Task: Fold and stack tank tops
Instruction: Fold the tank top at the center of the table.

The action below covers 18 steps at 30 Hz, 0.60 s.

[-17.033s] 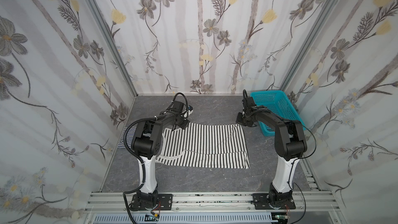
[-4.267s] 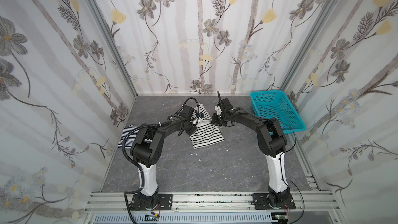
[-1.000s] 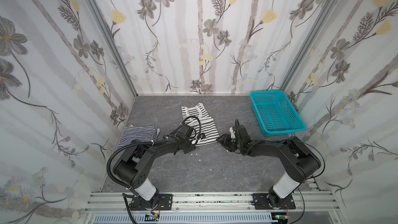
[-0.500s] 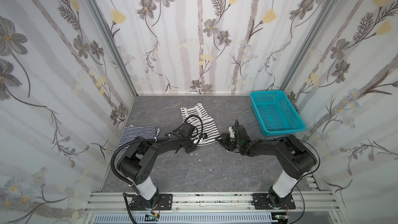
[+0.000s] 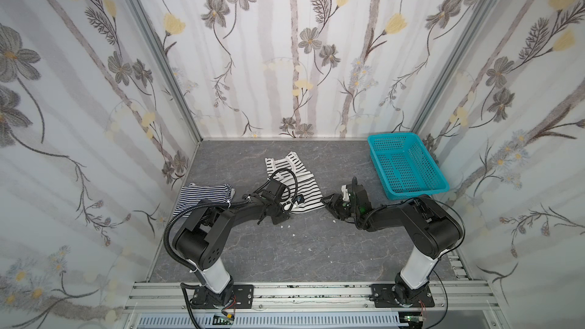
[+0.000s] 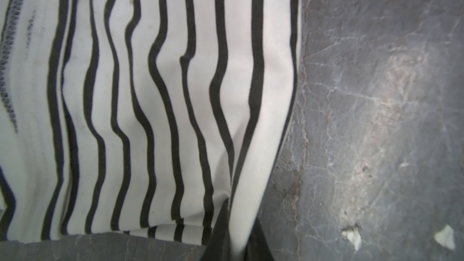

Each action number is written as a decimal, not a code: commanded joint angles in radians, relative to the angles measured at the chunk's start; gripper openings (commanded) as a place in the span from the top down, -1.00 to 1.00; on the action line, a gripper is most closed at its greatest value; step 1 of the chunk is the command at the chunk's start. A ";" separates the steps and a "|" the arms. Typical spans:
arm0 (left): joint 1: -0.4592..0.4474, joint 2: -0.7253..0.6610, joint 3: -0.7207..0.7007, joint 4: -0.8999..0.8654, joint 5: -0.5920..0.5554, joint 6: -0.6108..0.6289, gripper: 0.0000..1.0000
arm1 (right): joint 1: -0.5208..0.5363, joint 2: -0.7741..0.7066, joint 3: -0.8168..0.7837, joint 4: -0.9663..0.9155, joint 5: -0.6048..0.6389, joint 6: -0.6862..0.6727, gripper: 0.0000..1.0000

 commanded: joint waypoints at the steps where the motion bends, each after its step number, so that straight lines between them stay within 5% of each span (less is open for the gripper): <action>1: 0.005 0.023 -0.003 -0.136 -0.023 -0.009 0.80 | 0.002 0.013 -0.001 -0.101 0.038 0.005 0.00; 11: 0.008 0.026 0.006 -0.136 -0.006 -0.020 0.83 | 0.004 0.072 0.030 -0.041 0.000 -0.009 0.23; 14: 0.008 0.026 0.003 -0.136 -0.010 -0.022 0.84 | 0.003 0.075 0.025 -0.012 -0.002 -0.003 0.54; 16: 0.006 0.019 -0.003 -0.137 -0.010 -0.022 0.85 | 0.002 0.067 0.024 -0.007 -0.008 -0.011 0.91; 18: -0.005 0.004 -0.011 -0.138 -0.019 -0.022 0.89 | 0.002 0.061 0.037 -0.027 -0.025 -0.033 1.00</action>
